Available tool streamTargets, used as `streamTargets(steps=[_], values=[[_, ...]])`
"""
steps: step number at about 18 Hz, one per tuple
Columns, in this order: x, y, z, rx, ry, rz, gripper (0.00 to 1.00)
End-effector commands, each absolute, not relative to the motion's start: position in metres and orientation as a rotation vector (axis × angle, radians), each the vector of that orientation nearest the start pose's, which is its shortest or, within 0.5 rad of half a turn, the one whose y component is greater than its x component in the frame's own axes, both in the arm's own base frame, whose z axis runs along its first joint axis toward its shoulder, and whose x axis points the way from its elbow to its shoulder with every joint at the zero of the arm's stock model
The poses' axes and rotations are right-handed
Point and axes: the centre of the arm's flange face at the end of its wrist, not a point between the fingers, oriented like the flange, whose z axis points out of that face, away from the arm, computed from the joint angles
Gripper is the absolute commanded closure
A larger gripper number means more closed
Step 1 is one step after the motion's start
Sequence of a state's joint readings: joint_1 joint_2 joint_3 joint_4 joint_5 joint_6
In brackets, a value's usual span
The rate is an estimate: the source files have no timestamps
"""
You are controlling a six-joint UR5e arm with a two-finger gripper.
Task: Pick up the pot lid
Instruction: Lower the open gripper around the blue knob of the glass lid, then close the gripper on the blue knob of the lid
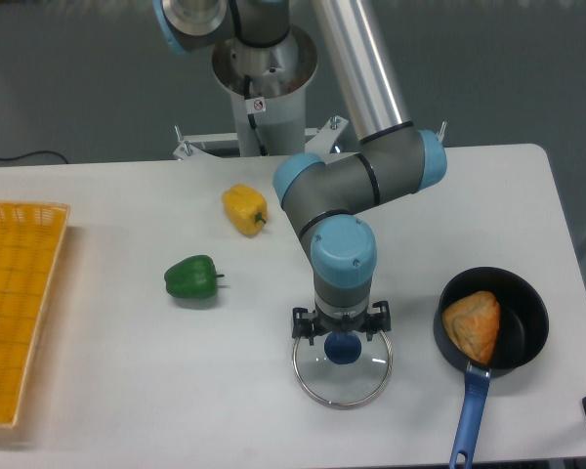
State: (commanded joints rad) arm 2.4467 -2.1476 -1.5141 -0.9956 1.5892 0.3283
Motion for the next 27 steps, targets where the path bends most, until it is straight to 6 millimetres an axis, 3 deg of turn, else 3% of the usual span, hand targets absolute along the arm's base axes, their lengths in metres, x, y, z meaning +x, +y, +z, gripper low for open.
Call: streamTargets(steps=[27], values=[[-0.441, 0.537, 0.209, -2.966, -0.911, 0.098, 0.04]])
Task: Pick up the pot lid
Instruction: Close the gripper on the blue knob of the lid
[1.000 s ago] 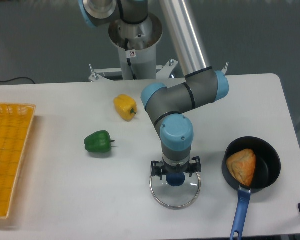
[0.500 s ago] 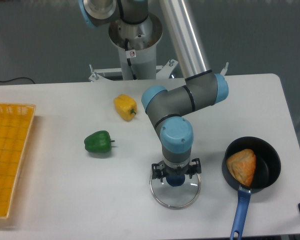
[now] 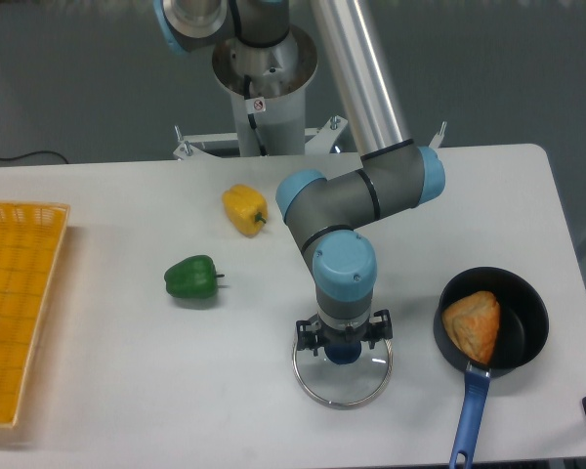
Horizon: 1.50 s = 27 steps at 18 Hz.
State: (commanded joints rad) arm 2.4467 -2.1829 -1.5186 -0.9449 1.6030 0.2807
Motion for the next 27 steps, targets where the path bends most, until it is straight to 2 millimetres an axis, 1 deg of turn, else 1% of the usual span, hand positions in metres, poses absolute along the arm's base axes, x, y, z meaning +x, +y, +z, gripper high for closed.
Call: streamTargets(steps=[7, 8, 9, 10, 17, 21, 22, 27], values=[[-0.4404, 0.538, 0.2098, -2.956, -0.923, 0.099, 0.1], [-0.4404, 0.538, 0.2098, -2.956, -0.923, 0.099, 0.12], [-0.4405, 0.5381, 0.2099, -2.954, -0.925, 0.1, 0.18], [-0.4403, 0.5382, 0.211, -2.952, -0.925, 0.1, 0.21], [-0.4406, 0.5386, 0.2117, -2.95, -0.926, 0.099, 0.22], [-0.4396, 0.5395, 0.2116, -2.948, -0.926, 0.095, 0.27], [-0.4404, 0.5388, 0.2116, -2.948, -0.928, 0.095, 0.29], [-0.4395, 0.5396, 0.2116, -2.947, -0.927, 0.092, 0.33]])
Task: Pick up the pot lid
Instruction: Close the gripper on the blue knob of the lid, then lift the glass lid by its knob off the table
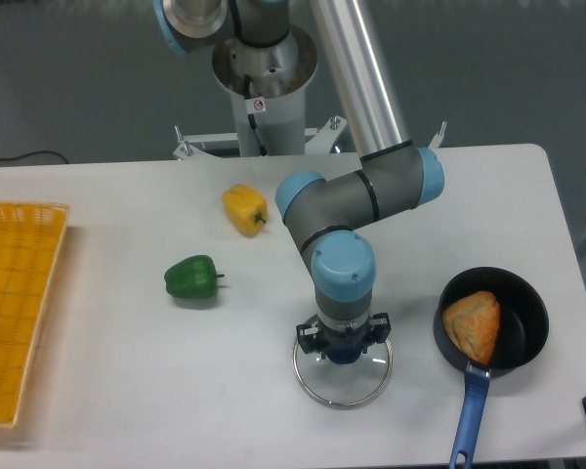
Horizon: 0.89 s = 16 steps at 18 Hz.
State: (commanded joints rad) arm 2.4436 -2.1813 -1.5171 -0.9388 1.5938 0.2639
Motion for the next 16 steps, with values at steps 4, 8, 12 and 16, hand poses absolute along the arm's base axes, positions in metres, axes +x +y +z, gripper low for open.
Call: streamTargets(steps=[4, 8, 12, 16], values=[[-0.439, 0.539, 0.212, -2.947, -0.927, 0.092, 0.35], [-0.439, 0.539, 0.216, -2.944, -0.924, 0.096, 0.36], [-0.438, 0.537, 0.227, -2.932, -0.923, 0.104, 0.36], [-0.433, 0.535, 0.243, -2.918, -0.921, 0.116, 0.36]])
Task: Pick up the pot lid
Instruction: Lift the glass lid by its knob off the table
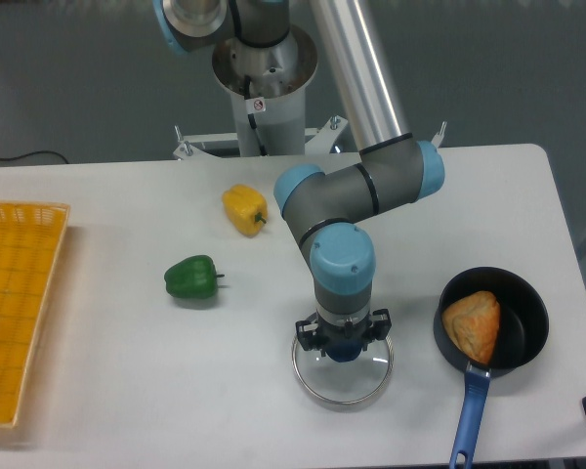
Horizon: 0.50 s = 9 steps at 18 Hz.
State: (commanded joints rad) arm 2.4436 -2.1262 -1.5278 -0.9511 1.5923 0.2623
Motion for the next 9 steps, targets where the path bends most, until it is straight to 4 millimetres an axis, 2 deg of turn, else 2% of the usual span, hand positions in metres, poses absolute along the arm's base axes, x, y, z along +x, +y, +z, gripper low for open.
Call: streamTargets(steps=[4, 9], values=[[-0.421, 0.538, 0.252, -2.929, -0.91, 0.106, 0.36], [-0.411, 0.53, 0.28, -2.947, -0.915, 0.083, 0.37]])
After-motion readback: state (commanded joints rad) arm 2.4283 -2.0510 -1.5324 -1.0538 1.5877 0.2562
